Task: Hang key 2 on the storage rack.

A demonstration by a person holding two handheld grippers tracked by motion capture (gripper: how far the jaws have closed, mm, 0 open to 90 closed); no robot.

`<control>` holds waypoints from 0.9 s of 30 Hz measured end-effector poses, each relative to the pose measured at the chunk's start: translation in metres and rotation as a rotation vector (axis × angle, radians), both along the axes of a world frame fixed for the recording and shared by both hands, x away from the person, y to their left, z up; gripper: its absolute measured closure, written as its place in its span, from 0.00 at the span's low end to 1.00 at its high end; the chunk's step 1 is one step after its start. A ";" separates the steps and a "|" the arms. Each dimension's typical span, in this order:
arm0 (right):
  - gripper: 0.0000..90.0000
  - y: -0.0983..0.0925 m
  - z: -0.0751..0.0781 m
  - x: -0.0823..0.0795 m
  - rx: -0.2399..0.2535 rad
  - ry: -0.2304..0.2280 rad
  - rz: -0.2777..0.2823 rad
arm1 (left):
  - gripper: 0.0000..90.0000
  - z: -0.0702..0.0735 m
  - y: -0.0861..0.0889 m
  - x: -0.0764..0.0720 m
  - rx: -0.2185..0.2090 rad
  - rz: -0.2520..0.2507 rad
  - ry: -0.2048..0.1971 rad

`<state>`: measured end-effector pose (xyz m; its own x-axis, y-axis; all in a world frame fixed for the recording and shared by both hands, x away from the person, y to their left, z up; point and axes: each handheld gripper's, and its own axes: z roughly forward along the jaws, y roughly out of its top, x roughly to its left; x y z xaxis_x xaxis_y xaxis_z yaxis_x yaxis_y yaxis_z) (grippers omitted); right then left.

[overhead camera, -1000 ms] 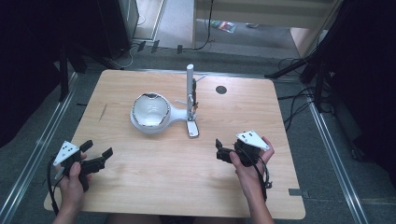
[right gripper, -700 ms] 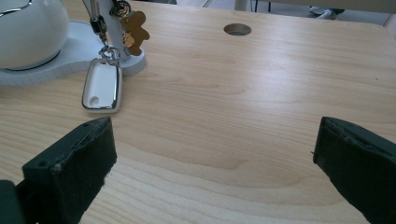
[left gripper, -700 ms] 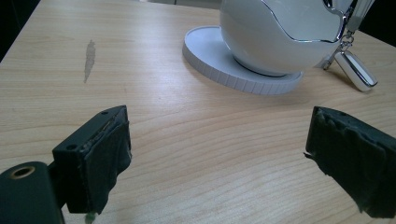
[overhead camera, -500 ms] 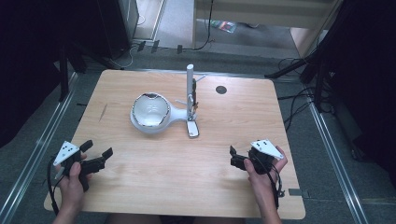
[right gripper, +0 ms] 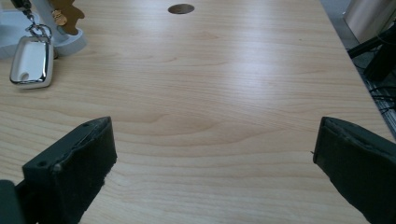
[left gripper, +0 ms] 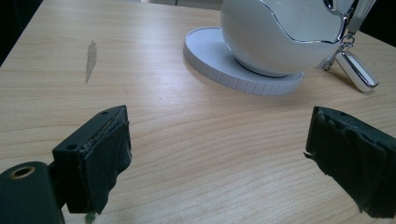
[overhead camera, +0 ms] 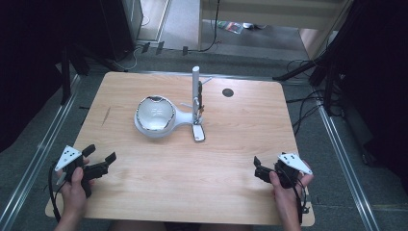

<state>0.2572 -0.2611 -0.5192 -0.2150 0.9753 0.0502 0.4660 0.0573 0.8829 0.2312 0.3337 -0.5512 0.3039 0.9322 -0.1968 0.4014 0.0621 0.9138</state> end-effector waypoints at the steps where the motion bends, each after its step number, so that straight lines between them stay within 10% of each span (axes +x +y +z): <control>1: 0.00 -0.004 -0.001 -0.001 0.003 -0.003 -0.009 | 0.08 0.000 0.000 0.000 0.000 0.000 0.000; 27: 0.00 -0.063 -0.023 -0.024 0.012 0.030 -0.118 | 0.08 0.000 0.001 -0.001 -0.002 0.005 -0.001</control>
